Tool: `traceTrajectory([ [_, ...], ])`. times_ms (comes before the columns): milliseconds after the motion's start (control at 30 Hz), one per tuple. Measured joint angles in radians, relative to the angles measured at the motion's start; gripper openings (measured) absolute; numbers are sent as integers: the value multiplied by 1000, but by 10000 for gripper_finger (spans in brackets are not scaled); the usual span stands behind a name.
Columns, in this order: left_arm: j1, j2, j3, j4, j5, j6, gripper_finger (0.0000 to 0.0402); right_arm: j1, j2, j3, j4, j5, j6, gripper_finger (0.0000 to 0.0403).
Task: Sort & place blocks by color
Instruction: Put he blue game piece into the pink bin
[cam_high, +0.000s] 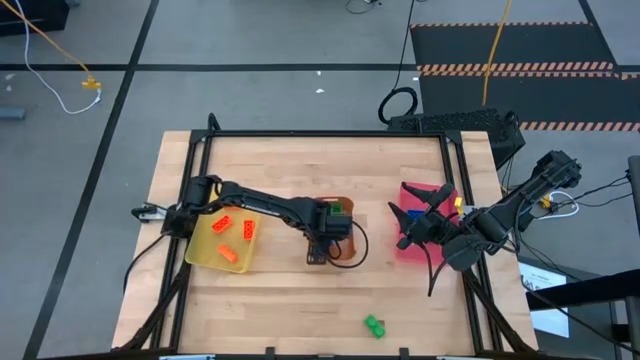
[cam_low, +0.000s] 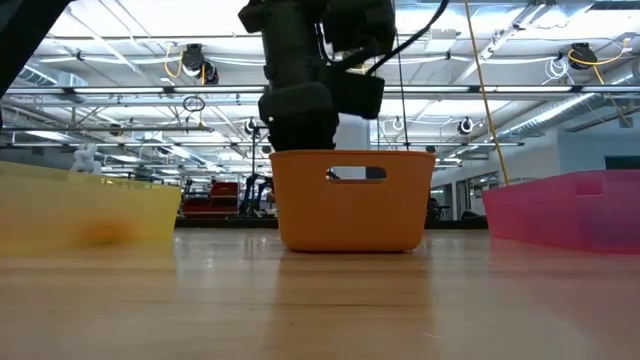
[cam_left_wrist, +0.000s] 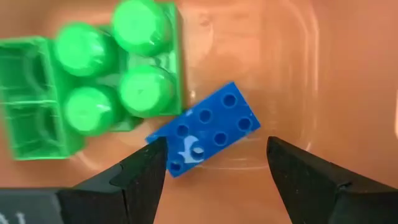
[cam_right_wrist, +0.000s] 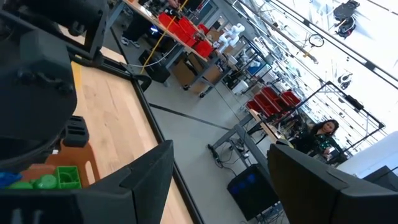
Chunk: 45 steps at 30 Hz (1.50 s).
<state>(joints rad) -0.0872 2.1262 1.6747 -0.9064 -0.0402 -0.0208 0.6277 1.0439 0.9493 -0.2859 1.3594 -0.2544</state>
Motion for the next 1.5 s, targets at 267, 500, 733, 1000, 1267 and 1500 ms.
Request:
traceTrajectory([
  [267, 1, 10, 2, -2, -9, 39, 273, 0, 0, 0, -6, -2, 7, 247],
  [500, 2, 15, 1, 25, -13, 93, 273, 0, 0, 0, -8, -2, 7, 247],
  [733, 9, 15, -9, 50, -14, 114, 273, 0, 0, 0, -11, -3, 8, 247],
  [1000, 8, 7, -93, 91, -26, 143, 273, 0, 0, 0, -12, -3, 11, 247],
  [1267, 2, 8, -97, 122, -43, 174, 264, 0, 0, 0, -12, -3, 11, 247],
  [1500, 3, 11, -99, 123, -65, 143, 158, 0, 0, 0, -12, -3, 11, 247],
])
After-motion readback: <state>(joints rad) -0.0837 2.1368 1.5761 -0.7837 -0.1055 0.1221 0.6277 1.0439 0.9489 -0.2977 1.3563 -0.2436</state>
